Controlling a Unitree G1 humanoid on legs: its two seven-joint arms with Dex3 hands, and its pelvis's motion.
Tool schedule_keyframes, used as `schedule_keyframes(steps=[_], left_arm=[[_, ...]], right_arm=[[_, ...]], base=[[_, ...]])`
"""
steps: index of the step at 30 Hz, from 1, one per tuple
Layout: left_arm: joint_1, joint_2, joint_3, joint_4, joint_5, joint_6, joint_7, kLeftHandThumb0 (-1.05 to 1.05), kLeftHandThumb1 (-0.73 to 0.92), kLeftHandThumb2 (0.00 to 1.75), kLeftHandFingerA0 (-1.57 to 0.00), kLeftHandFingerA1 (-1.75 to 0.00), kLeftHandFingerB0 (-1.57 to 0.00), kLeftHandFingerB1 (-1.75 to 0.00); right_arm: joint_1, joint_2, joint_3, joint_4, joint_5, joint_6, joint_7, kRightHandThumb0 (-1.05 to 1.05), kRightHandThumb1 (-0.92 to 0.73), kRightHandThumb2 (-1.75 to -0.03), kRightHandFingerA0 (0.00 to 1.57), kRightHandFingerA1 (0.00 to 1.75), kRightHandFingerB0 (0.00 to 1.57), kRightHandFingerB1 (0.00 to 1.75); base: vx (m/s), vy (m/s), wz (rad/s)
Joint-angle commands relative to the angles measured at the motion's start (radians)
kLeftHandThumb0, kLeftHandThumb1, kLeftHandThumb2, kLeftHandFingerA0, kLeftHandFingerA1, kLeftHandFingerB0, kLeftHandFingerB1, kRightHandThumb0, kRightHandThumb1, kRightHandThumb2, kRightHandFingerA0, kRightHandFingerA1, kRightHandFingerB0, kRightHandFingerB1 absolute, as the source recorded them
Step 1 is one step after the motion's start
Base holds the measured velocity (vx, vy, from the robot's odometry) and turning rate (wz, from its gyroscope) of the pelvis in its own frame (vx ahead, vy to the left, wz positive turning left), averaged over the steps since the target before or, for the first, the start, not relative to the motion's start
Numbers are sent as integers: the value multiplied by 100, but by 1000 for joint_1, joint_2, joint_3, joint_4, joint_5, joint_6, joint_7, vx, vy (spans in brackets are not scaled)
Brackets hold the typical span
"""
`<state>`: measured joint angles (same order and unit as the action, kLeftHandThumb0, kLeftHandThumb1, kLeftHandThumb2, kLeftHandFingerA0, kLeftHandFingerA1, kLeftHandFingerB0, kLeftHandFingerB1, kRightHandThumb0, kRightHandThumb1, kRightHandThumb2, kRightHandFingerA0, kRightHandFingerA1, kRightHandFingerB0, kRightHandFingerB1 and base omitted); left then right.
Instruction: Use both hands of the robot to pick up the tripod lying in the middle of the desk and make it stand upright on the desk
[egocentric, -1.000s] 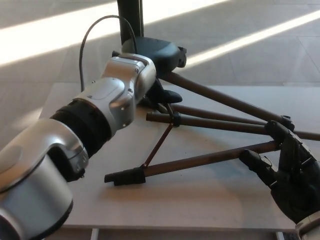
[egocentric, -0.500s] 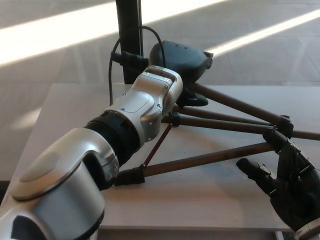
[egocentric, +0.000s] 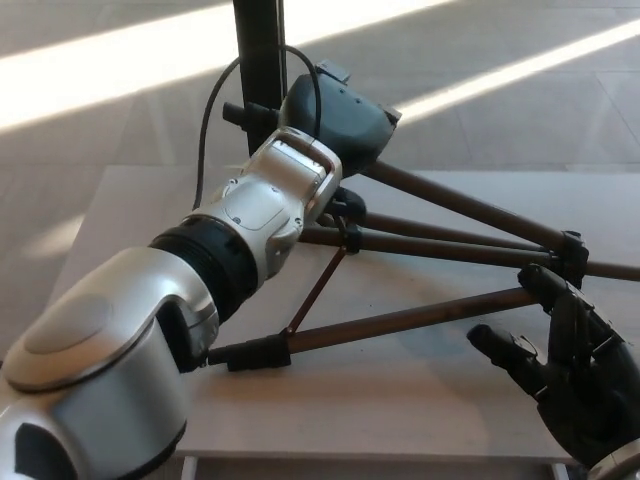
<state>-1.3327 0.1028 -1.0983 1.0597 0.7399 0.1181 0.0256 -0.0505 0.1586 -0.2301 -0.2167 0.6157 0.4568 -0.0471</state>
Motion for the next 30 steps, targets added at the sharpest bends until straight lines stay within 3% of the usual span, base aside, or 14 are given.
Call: schedule_keyframes(steps=[1,3,4,5,7,8,9,10,11,13,14,15,28,30], left_arm=[[19,3,-28,21,112,10,-94,-97,60,97,0,-18,-14,-43],[23,-2,-15,17,111,12,-109,-98,61,98,0,-18,-14,-42],[26,-9,-6,16,109,11,-112,-86,69,63,0,-26,-19,-32],[35,-19,19,10,92,2,-94,-84,54,96,0,-33,-13,-45],[52,-24,54,2,79,-20,-43,-84,55,94,-5,-45,-19,-45],[64,-28,85,-6,71,-36,-10,-79,53,91,-11,-54,-21,-45],[73,-31,104,-10,65,-44,15,-76,70,62,-24,-49,-31,-32],[81,-35,126,-14,66,-50,37,-76,70,62,-24,-49,-31,-32],[109,-47,167,-15,56,-72,168,-75,63,100,-50,-59,-36,-49],[112,-46,178,-14,66,-75,171,-75,63,100,-50,-59,-36,-49],[121,-63,205,-9,56,-79,223,-68,81,65,-72,-52,-44,-36],[125,-73,223,-8,48,-81,239,-68,81,65,-77,-56,-43,-37],[144,-92,250,13,119,-110,230,-68,82,65,-81,-52,-45,-39],[145,-87,247,21,125,-116,231,-62,78,63,-86,-68,-47,-41]], right_arm=[[24,-49,15,-24,-21,27,8,-99,-53,-58,96,77,81,64],[27,-50,23,-25,-20,24,7,-98,-53,-58,96,76,80,63],[27,-49,26,-27,-21,26,1,-98,-53,-58,97,76,81,62],[30,-49,31,-31,-20,30,-1,-97,-53,-58,97,76,81,62],[34,-45,37,-37,-22,30,-6,-97,-52,-58,97,77,81,62],[35,-42,37,-36,-23,30,-10,-97,-52,-58,98,76,82,62],[35,-42,38,-36,-24,30,-10,-97,-52,-58,98,77,82,63],[34,-42,38,-36,-24,30,-10,-97,-52,-58,98,77,82,63],[33,-44,43,-38,-32,29,-10,-98,-53,-58,98,78,82,63],[31,-43,46,-36,-33,29,-10,-98,-53,-58,98,78,82,63],[27,-44,45,-35,-36,29,-14,-98,-53,-58,99,78,83,63],[26,-44,43,-35,-35,30,-17,-99,-52,-58,101,77,83,62],[46,-50,56,-47,-50,29,-11,-100,-53,-58,98,83,85,65],[45,-48,50,-43,-47,33,-20,-100,-52,-58,101,81,87,64]], base=[[0,0,0],[0,0,0],[0,0,0],[0,0,0],[0,0,0],[0,0,0],[0,0,0],[0,0,0],[0,0,0],[0,0,0],[0,0,0],[0,0,0],[0,0,0],[0,0,0]])
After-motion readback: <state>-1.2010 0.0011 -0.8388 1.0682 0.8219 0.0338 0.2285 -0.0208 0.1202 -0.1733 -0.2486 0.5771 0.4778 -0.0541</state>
